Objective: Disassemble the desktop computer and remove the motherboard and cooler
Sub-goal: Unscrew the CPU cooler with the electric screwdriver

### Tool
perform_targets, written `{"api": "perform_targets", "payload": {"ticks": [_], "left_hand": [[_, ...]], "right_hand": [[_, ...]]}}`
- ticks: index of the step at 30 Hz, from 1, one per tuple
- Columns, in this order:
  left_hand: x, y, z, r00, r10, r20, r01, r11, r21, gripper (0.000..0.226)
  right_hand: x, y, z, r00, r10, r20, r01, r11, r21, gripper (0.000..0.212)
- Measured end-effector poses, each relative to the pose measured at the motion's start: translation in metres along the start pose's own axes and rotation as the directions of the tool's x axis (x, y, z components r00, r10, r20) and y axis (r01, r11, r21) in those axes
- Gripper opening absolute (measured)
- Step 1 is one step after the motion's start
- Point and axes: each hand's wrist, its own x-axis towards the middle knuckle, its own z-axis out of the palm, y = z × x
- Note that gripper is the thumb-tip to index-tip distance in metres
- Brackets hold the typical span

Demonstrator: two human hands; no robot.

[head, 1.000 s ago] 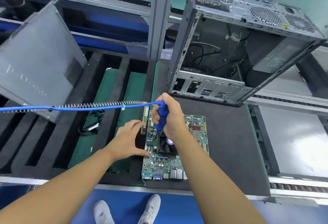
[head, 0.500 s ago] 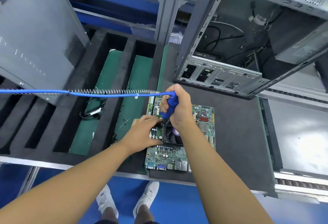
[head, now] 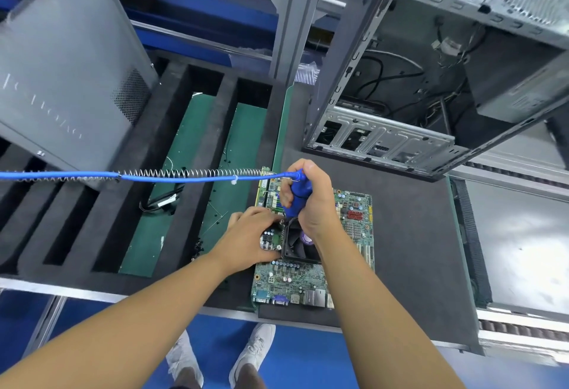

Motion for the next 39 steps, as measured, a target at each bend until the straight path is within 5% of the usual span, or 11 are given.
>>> {"api": "perform_targets", "payload": {"ticks": [39], "left_hand": [[0.0004, 0.0030, -0.0044, 1.000, 0.009, -0.009, -0.008, 0.998, 0.070, 0.066]], "right_hand": [[-0.0013, 0.0104, 0.0051, 1.000, -0.022, 0.000, 0.022, 0.999, -0.037, 0.025]]}}
